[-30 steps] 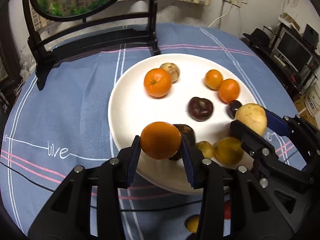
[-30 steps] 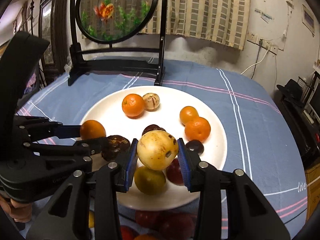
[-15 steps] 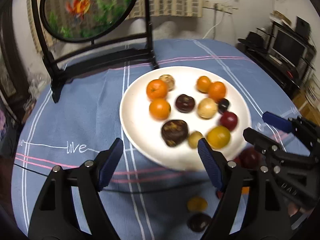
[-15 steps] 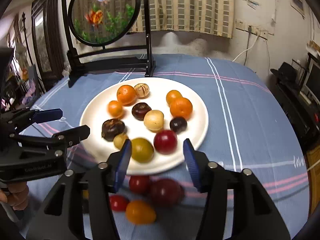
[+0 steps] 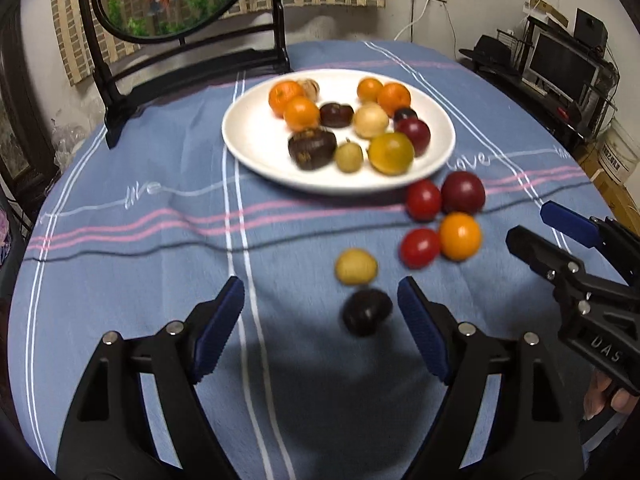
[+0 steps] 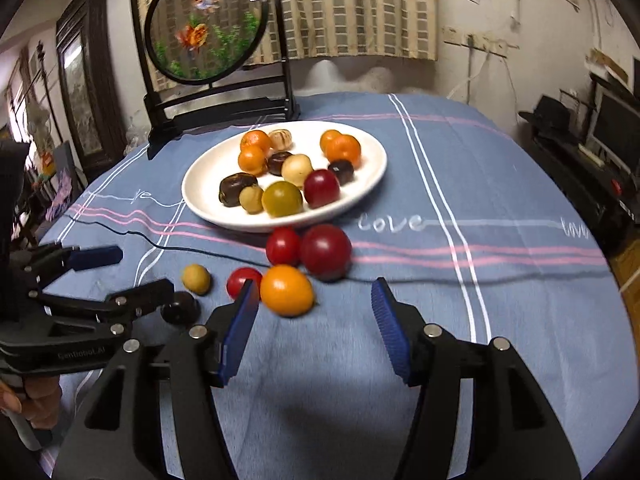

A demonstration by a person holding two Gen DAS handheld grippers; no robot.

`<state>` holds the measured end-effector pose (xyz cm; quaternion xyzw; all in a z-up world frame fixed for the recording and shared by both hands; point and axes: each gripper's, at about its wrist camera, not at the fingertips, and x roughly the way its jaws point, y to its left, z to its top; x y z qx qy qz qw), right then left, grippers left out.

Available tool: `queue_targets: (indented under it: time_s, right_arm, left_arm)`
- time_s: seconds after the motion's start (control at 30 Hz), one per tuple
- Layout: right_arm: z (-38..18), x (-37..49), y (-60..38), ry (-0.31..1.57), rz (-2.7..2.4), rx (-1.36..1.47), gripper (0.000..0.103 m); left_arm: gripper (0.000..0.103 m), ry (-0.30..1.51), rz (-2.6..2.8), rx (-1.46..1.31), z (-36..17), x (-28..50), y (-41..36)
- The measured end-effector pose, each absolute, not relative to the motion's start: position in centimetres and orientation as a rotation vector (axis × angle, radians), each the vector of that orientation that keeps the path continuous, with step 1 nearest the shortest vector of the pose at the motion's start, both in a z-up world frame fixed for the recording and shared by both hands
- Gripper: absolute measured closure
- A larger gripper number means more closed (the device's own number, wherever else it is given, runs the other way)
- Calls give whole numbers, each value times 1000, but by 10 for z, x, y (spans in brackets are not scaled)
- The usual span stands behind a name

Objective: Organize fruits
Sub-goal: 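Grasp a dark plum with the left tool while the right tool grasps a yellow-orange tomato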

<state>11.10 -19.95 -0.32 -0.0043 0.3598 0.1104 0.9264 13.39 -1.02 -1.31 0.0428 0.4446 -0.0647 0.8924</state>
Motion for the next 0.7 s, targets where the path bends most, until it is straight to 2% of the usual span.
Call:
queue_targets:
  time_s: [0.1,0.3,0.33,0.37,0.4,0.53,0.7]
  right_arm:
    - [-7,106,-203,733,219,22,44]
    - [-8,105,-202,716,234,24,44]
    - [-10,105,-202,722,237,24,44]
    - [-12,106,-202,728,239,22,44]
    - [-13,106,-201,734,238,19,44]
    - [-14,106,-199,760,236,-2,44]
    - [-18,115,-187,824,225,-106,44]
  left_arm:
    - [24,957,-138,109,-25,133,-15]
    - [40,984,-169,110,-36,140,-21]
    - [49,986,-182,111,-37,141,-22]
    - [66,987,-201,111,-37,141,-25]
    - [75,988,-233,113,-38,141,-29]
    - [75,944,-234,184,-41,130,-37]
    - [75,950,-251,114,-36,127,-23]
